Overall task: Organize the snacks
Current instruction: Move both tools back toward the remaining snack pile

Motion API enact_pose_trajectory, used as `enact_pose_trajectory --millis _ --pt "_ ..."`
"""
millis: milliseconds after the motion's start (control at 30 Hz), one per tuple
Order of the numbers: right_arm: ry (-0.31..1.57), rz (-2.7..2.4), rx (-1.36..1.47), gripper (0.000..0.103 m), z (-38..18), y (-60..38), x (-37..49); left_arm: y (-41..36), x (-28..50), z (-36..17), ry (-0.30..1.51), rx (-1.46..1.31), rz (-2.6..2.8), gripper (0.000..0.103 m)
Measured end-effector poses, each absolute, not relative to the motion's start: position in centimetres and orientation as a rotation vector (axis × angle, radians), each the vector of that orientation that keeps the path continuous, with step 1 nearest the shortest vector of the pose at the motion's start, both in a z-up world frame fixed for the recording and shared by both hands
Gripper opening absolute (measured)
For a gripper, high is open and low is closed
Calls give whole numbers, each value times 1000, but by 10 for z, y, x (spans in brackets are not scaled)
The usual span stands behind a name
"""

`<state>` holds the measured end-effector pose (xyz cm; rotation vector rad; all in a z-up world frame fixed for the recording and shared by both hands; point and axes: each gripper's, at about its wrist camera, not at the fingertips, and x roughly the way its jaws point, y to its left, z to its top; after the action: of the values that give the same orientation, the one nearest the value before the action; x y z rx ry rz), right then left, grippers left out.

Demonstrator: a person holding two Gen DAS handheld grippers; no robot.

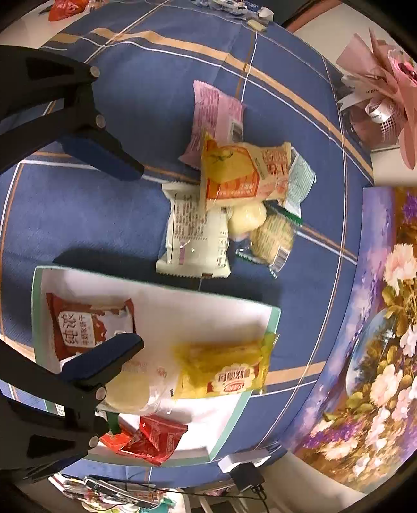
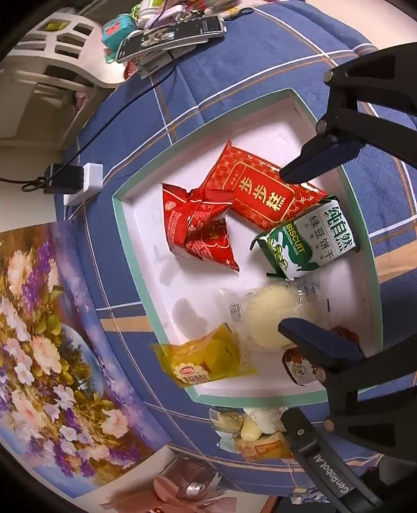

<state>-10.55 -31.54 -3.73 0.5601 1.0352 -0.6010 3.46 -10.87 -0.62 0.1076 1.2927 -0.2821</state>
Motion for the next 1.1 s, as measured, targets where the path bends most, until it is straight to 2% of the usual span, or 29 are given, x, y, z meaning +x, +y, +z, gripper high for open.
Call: enact_pose_trajectory --millis 200,733,1100 --pt "1033 -600 528 102 -36 -310 -103 -105 38 -10 1301 110 -275 102" --pt "1030 -597 481 103 -35 -296 -96 -88 59 0 1247 64 -270 102" --pt "981 -531 580 103 -30 -289 -90 -15 95 12 1188 -69 -183 102"
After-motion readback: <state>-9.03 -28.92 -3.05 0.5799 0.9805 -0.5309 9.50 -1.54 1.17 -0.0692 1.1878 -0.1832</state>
